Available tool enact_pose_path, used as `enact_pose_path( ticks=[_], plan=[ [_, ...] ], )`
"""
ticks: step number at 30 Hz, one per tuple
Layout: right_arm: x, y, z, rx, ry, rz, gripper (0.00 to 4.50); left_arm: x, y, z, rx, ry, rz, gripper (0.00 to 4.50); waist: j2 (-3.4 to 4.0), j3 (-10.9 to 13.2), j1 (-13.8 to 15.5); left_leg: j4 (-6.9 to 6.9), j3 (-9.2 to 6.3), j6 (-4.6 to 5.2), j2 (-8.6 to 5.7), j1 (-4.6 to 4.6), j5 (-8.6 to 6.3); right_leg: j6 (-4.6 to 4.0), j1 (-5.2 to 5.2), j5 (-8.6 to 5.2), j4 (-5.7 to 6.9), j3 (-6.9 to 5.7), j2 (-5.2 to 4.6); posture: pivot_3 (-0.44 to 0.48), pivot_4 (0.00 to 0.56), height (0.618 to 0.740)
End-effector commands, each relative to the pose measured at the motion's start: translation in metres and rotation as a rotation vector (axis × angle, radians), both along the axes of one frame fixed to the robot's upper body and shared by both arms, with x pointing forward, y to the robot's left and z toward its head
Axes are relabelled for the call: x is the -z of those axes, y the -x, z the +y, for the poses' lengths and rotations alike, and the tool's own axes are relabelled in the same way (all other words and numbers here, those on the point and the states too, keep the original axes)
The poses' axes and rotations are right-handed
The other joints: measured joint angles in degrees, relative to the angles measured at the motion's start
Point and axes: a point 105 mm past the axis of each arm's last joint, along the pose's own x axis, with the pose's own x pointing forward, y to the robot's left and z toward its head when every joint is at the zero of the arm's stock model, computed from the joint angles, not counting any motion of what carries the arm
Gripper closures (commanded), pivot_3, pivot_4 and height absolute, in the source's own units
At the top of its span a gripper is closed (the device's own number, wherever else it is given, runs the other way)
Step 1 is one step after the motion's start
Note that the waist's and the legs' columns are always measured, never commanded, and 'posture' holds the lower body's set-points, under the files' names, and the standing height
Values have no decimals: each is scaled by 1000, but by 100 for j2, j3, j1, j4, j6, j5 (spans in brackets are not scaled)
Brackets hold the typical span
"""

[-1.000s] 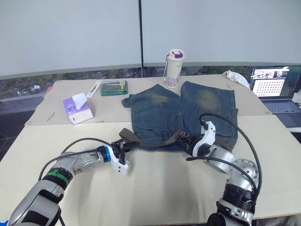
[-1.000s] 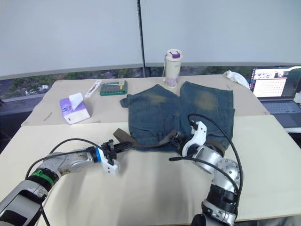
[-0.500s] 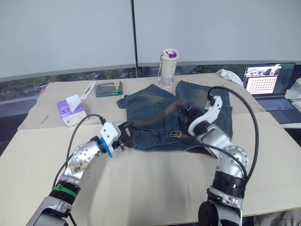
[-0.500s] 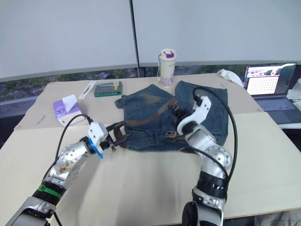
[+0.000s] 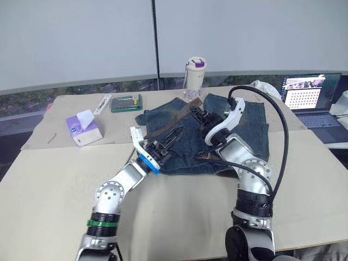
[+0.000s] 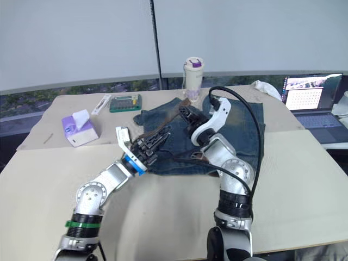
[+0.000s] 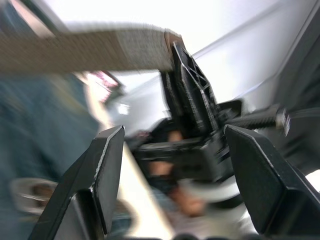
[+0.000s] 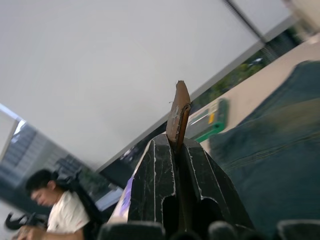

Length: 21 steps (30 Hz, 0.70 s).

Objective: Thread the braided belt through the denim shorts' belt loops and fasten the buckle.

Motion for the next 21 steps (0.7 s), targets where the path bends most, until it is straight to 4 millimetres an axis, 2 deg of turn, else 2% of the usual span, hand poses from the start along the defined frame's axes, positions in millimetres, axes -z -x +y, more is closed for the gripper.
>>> enact_pose_path(
  ticks=[1,7,14,17,21],
  plan=[
    [-21,13,7,-48,-34,-101,4500,-17,-7,2,-31,101,24,1141,0,0,15,-1,1,-3,-1,0,2,0,0,0,-2,0,1,0,150,740],
    [-11,17,9,-58,-5,-86,4500,-30,-24,14,-130,254,64,1141,-1,-1,45,0,10,-34,-5,-3,20,-1,4,-1,-19,3,3,0,150,740],
    [-10,17,4,-39,-6,-81,4500,-26,-30,20,-155,258,87,1141,-2,0,140,5,16,-34,-7,-3,20,-1,5,-1,-19,7,4,0,150,740],
    [-8,16,1,-28,2,-75,4500,-24,-33,23,-177,259,92,1870,-3,0,161,12,16,-33,-15,-5,19,-1,8,-1,-22,6,2,0,150,740],
    [-6,17,0,-24,11,-71,4500,-21,-34,22,-181,247,91,3229,-3,1,155,14,16,-34,-15,-6,19,-1,8,-1,-22,5,2,0,150,740]
  ],
)
